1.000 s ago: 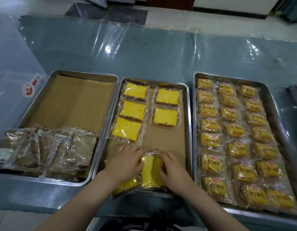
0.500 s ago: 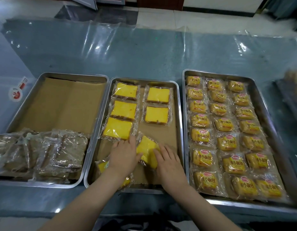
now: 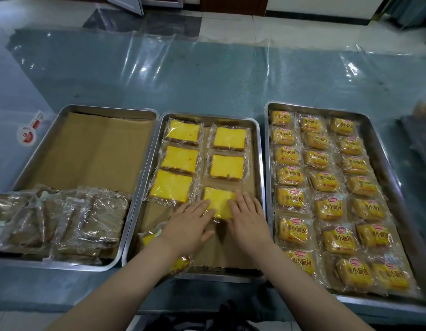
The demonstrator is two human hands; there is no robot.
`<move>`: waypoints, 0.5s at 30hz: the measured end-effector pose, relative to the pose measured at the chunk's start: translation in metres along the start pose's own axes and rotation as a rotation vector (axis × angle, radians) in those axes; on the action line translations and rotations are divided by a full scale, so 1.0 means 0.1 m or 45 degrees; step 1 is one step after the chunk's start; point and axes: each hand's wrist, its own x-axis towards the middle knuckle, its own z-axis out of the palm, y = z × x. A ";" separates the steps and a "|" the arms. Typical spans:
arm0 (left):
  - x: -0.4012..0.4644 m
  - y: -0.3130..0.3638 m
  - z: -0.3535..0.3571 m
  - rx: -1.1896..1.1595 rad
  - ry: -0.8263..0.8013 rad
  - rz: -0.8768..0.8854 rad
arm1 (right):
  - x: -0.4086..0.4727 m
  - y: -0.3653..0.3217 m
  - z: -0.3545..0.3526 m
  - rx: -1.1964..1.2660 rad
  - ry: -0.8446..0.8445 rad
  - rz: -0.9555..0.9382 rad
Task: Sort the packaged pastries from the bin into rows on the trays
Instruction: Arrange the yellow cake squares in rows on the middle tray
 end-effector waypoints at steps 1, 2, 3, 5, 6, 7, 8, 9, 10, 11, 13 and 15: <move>0.03 0.00 0.00 0.023 -0.009 -0.002 | 0.04 0.01 -0.02 0.005 -0.018 -0.011; 0.05 -0.01 0.00 0.043 -0.015 -0.005 | 0.08 0.02 -0.04 0.011 -0.028 -0.014; 0.08 -0.01 0.00 0.057 -0.019 -0.010 | 0.12 0.04 -0.05 0.013 -0.033 -0.013; 0.14 -0.01 -0.01 0.073 -0.034 -0.023 | 0.16 0.07 -0.04 0.015 -0.038 0.004; 0.16 -0.01 -0.02 0.086 -0.041 -0.030 | 0.17 0.08 -0.03 0.015 -0.036 0.018; 0.18 -0.01 -0.02 0.098 -0.046 -0.037 | 0.17 0.09 -0.01 0.014 -0.027 0.035; 0.20 -0.01 -0.03 0.098 -0.054 -0.045 | 0.17 0.09 0.00 0.013 -0.020 0.050; 0.21 -0.01 -0.03 0.086 -0.065 -0.051 | 0.18 0.09 0.00 0.015 -0.004 0.058; 0.22 -0.01 -0.03 0.064 -0.072 -0.052 | 0.17 0.09 0.00 0.023 -0.005 0.062; 0.23 -0.01 -0.03 0.034 -0.075 -0.051 | 0.18 0.09 0.00 0.037 -0.013 0.057; 0.21 -0.04 -0.04 -0.062 -0.059 -0.042 | 0.17 0.08 0.00 0.092 -0.025 0.059; 0.16 -0.10 -0.06 -0.179 0.005 -0.033 | 0.12 0.06 -0.02 0.155 0.023 0.066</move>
